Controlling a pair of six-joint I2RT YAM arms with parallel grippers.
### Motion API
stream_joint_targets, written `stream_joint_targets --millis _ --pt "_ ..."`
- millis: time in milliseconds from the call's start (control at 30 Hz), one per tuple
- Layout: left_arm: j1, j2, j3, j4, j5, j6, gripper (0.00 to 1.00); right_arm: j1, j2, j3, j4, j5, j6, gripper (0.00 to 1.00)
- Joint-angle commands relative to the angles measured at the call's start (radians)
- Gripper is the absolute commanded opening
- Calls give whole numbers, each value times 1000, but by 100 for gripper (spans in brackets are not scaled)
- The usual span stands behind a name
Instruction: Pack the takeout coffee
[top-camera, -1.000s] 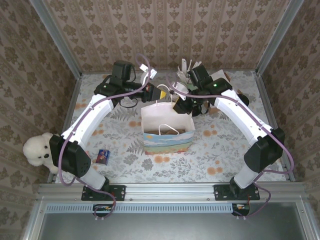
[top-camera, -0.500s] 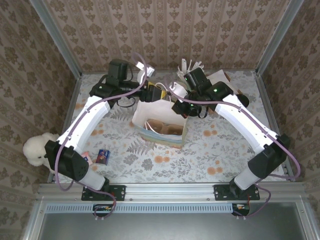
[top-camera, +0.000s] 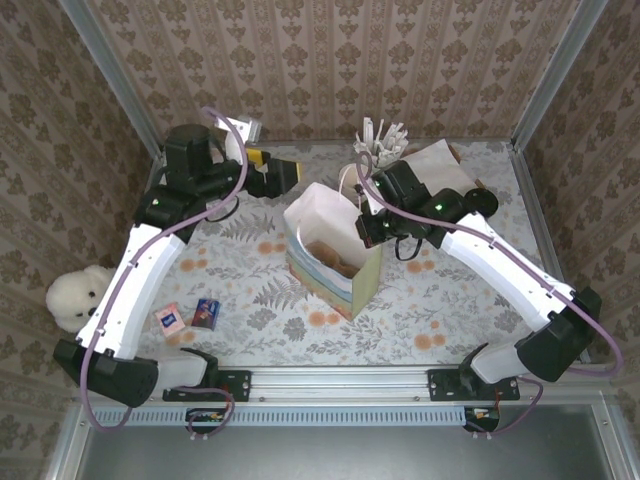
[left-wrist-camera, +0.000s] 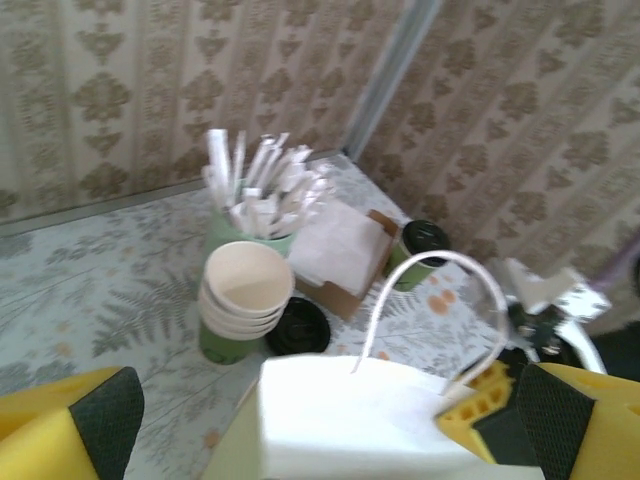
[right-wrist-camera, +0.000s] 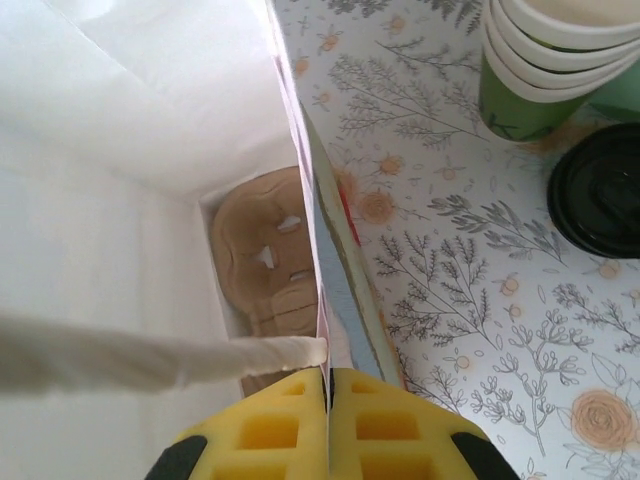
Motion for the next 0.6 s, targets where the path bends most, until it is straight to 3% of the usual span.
stream_joint_targets --millis 0,300,467,567 --pt "6 -47 -43 25 -164 -49 100 32 -25 6 2 115 117 0" --pt "11 -142 -95 -12 -329 -60 100 82 -66 -77 126 157 328 0" --pt "11 -162 -76 -136 -547 -63 100 132 -42 -65 140 223 420 0" --pt "19 -187 -100 -154 -619 -78 100 175 6 -38 134 287 409 0"
